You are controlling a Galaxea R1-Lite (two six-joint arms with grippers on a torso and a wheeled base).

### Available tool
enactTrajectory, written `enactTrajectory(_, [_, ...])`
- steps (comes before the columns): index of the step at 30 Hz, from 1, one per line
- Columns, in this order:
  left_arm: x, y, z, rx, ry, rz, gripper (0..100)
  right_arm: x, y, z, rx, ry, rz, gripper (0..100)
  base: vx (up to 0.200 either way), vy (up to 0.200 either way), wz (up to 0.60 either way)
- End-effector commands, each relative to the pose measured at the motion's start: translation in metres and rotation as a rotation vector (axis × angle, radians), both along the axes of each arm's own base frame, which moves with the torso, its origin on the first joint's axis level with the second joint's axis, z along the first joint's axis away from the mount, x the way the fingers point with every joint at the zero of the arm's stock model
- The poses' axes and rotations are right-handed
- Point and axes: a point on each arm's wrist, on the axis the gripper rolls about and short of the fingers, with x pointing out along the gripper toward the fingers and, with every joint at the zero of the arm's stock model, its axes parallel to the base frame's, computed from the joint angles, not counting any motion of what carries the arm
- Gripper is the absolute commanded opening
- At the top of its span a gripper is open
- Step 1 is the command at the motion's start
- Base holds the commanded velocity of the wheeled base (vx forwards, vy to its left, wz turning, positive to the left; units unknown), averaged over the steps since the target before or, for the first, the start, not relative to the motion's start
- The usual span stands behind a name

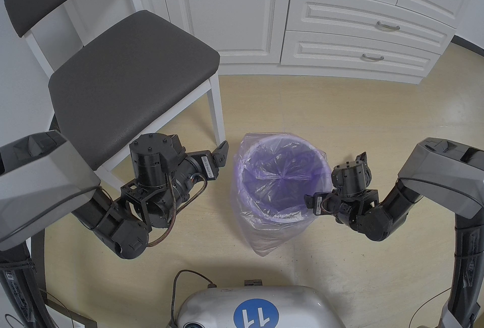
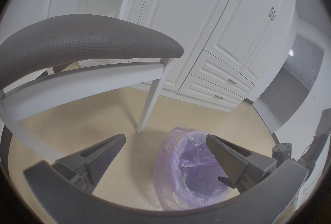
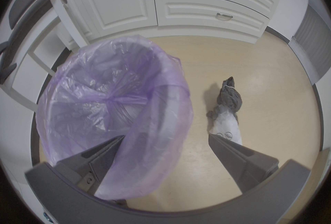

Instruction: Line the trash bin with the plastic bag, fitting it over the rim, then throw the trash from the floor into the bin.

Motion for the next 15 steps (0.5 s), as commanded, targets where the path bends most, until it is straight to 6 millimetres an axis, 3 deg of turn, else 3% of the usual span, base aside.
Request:
enactTrajectory(1, [-0.007,0.001,-0.004,0.003,0.005,-0.008,100,-0.009,-0.014,0.017,-0.027,-0.008,-0.001,100,0.000,0.000,0.00])
enactTrajectory(9, [-0.015,-0.003,-0.017,0.025,0.039,-0.028,100,-0.015,-0.011,0.023,-0.014,-0.024,0.021,100,0.000,0.000,0.00])
enactTrajectory(15, [-0.010,-0.009,-0.051,0.090,0.124,-0.034,100,-0.026,-0.010,0.041,0.013,-0.066,0.048,100,0.000,0.000,0.00])
